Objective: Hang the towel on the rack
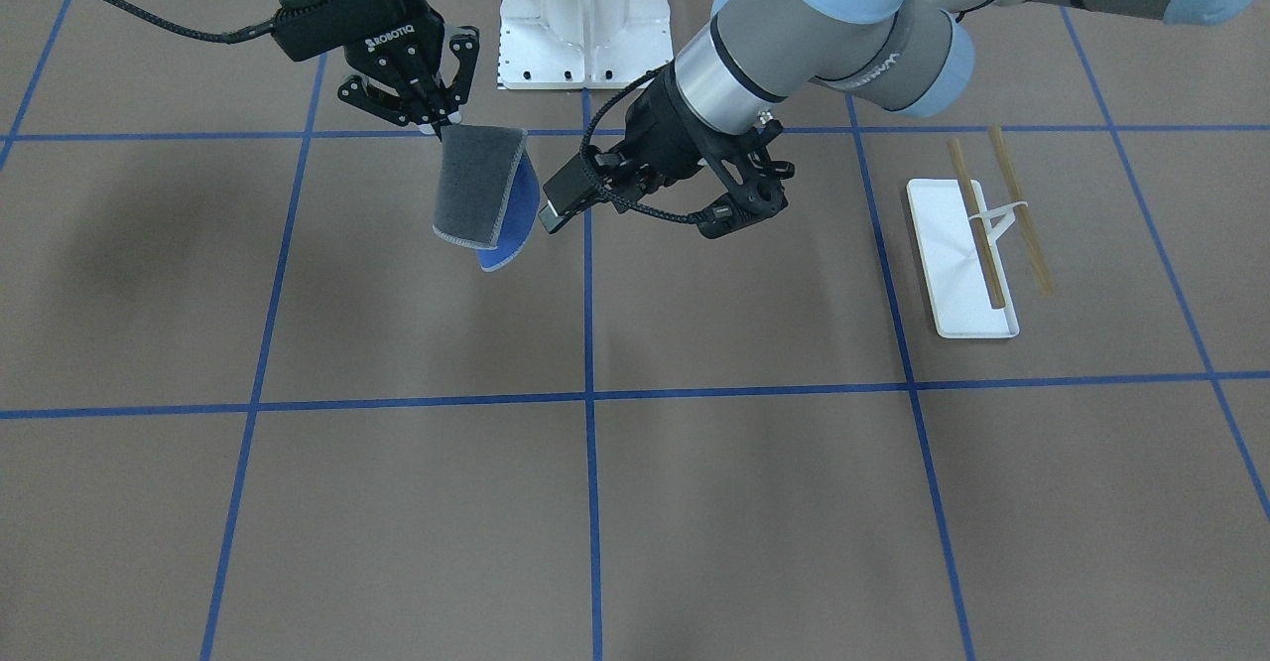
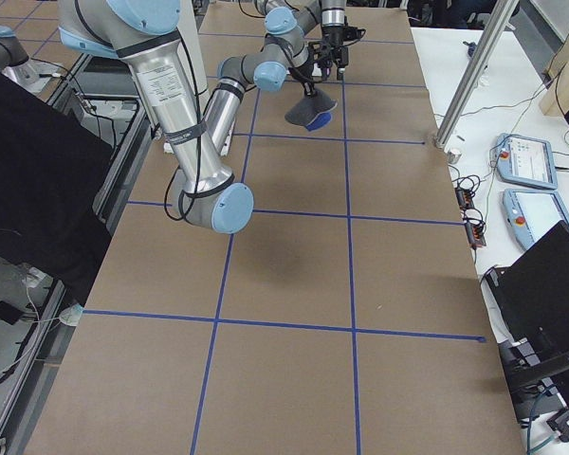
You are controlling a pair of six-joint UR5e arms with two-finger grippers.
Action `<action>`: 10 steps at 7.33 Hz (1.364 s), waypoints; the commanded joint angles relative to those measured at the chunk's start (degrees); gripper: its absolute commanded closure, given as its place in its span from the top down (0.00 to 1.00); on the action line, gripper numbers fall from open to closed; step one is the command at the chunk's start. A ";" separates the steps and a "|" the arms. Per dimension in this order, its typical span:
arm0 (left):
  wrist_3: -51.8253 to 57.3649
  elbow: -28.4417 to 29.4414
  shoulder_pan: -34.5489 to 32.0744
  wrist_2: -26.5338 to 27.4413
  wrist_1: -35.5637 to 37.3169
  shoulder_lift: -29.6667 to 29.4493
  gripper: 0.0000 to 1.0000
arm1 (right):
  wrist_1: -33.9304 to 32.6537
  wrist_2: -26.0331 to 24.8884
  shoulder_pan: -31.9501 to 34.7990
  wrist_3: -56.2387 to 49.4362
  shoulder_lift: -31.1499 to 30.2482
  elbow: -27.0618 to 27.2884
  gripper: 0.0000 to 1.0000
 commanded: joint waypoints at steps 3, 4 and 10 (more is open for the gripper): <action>-1.36 0.75 3.32 5.18 -1.62 -2.46 0.98 | 0.85 -0.30 -1.02 0.00 0.22 0.19 0.00; -2.49 1.02 3.93 5.19 -1.62 -2.90 0.98 | 4.07 -0.39 -1.28 0.18 0.14 -0.16 0.00; -4.52 1.19 5.43 5.27 -2.50 -3.43 0.00 | 4.19 -0.30 -1.37 0.09 -0.83 0.01 0.00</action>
